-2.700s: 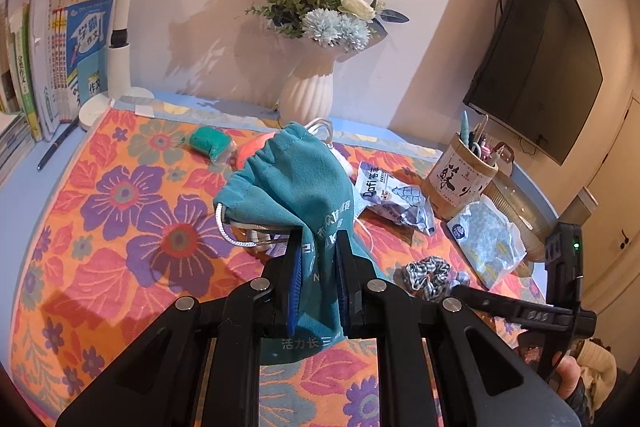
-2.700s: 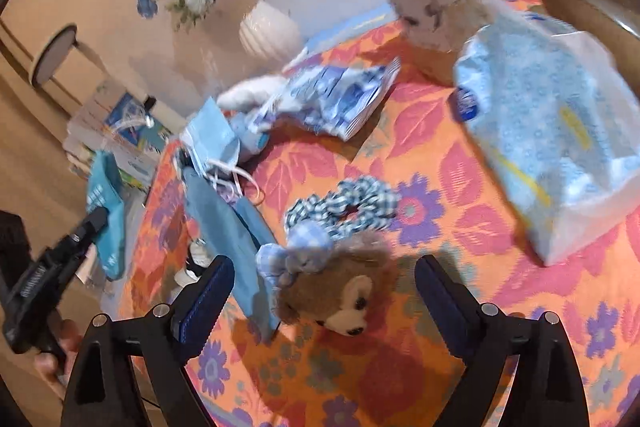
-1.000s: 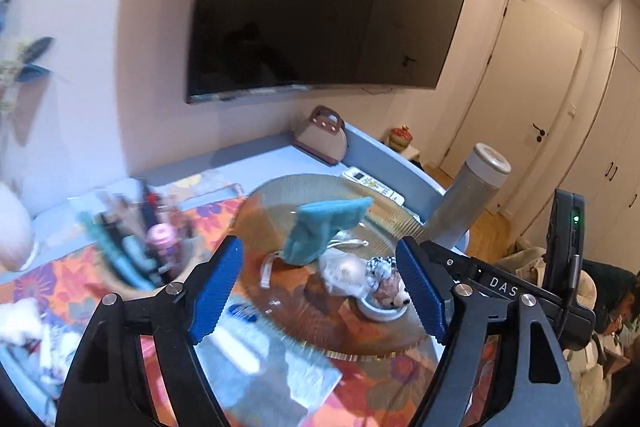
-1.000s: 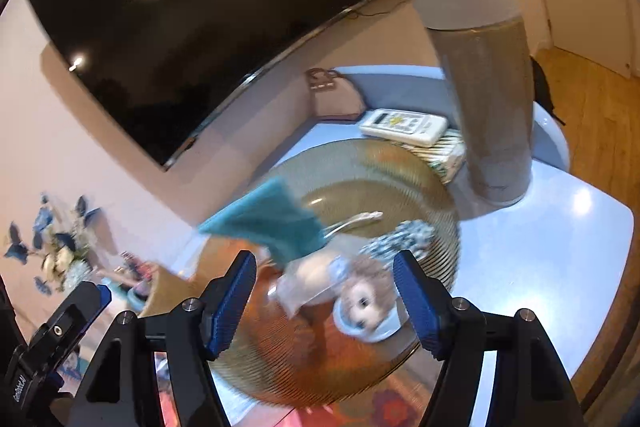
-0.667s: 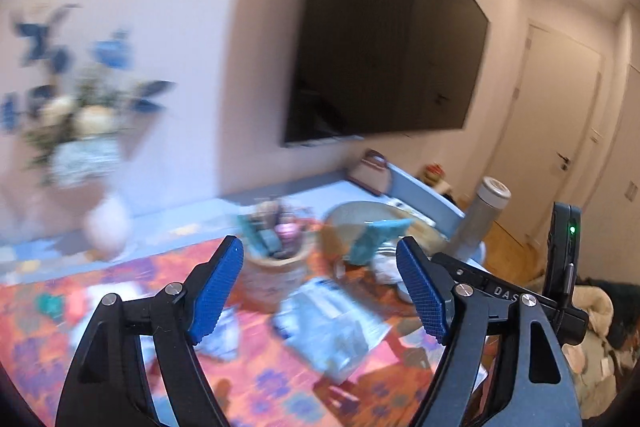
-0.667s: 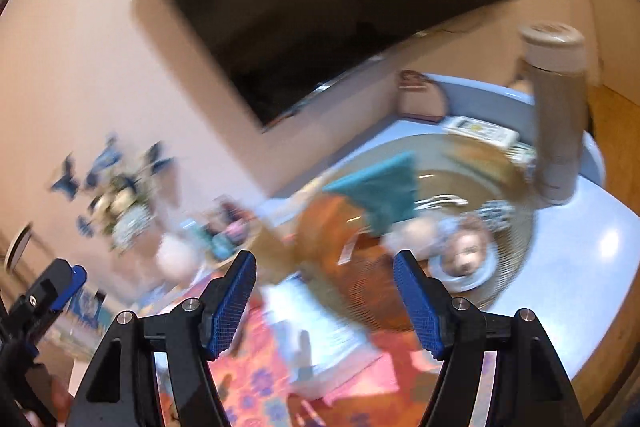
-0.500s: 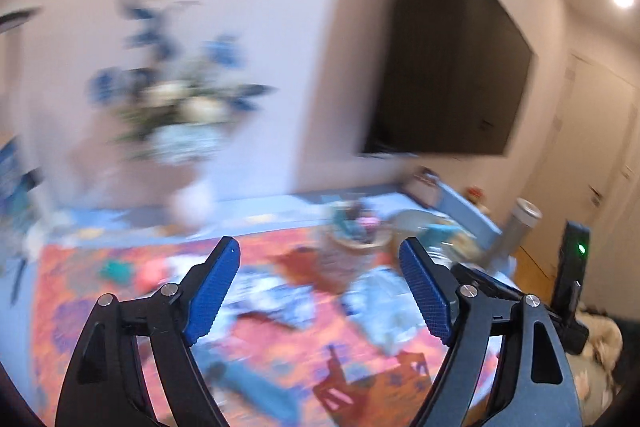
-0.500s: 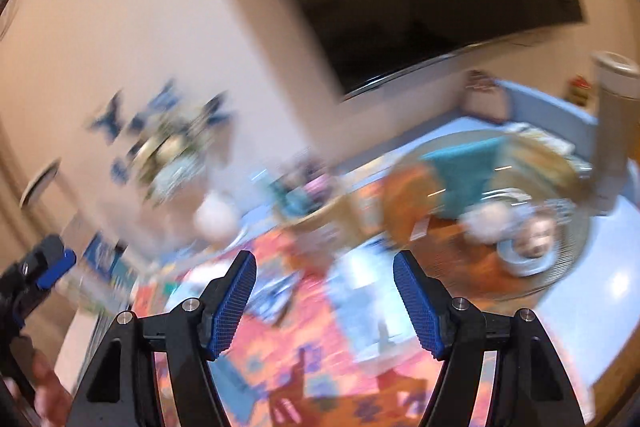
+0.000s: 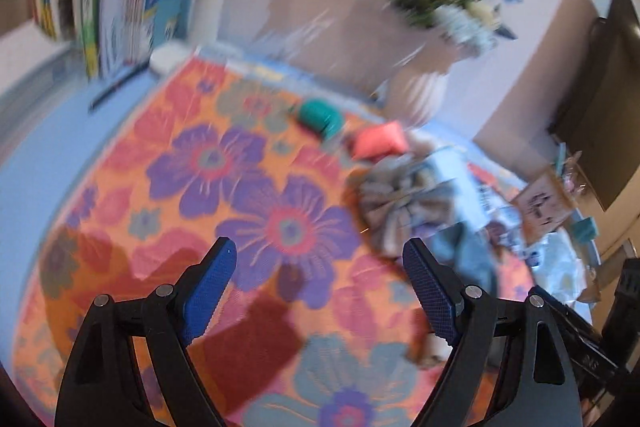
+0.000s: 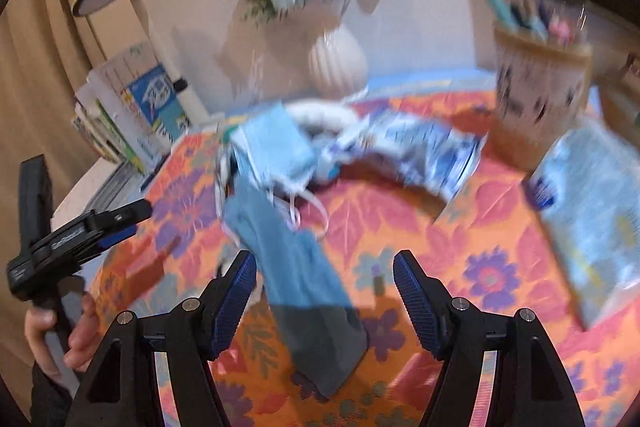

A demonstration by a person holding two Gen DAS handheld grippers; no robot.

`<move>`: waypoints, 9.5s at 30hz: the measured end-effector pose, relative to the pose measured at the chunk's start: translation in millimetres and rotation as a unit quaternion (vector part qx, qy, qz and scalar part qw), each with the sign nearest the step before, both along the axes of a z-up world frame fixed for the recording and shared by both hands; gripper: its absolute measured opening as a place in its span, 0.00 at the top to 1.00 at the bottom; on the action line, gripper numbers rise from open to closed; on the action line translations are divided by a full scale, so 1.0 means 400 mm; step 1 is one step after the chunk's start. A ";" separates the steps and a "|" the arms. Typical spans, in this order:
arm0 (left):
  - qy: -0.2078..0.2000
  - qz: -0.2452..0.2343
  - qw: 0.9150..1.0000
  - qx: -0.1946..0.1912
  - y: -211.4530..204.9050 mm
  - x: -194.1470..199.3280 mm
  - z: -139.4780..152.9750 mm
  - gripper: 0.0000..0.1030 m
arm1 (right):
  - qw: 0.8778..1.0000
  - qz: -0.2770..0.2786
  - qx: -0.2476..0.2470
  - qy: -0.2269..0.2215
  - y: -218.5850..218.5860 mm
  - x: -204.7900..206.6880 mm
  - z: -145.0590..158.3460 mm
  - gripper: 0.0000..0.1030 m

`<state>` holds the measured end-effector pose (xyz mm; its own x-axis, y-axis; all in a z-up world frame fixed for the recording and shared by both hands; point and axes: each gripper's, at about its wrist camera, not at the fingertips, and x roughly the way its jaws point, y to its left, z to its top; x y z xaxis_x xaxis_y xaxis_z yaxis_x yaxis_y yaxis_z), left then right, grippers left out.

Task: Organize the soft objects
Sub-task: 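Grasp the light blue cloth with the right tool, then grasp the plaid fabric with the left tool while the right tool holds the blue cloth, then carry the cloth and plaid fabric to the glass plate and open both tools, then move both open tools back over the tablecloth, then grasp the blue face mask with the right tool while the left tool grasps the white strapped item, then lift the mask and white item off the tablecloth with both tools, then carry the mask and white item to the glass plate and open both tools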

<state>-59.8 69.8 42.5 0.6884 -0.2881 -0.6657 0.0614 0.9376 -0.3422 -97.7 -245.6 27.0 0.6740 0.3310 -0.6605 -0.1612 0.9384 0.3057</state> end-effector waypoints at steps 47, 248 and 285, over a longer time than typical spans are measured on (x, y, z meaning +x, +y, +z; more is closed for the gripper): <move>0.001 -0.153 0.983 -0.099 -0.079 0.098 0.016 0.74 | 0.995 0.025 0.095 0.006 -0.004 0.033 -0.014 0.87; -0.046 -0.237 0.970 0.003 -0.223 -0.076 -0.040 0.78 | 0.987 0.009 -0.115 0.108 -0.042 0.058 0.046 0.58; -0.112 -0.311 0.940 -0.088 -0.546 -0.033 0.302 0.78 | 0.959 -0.200 -0.176 -0.099 -0.288 -0.051 0.337 0.72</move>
<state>-73.0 -148.7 163.4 0.4684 -0.7725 -0.4288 0.6673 0.6274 -0.4014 -118.2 -360.8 161.7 0.8238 -0.1994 -0.5307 0.2105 0.9768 -0.0402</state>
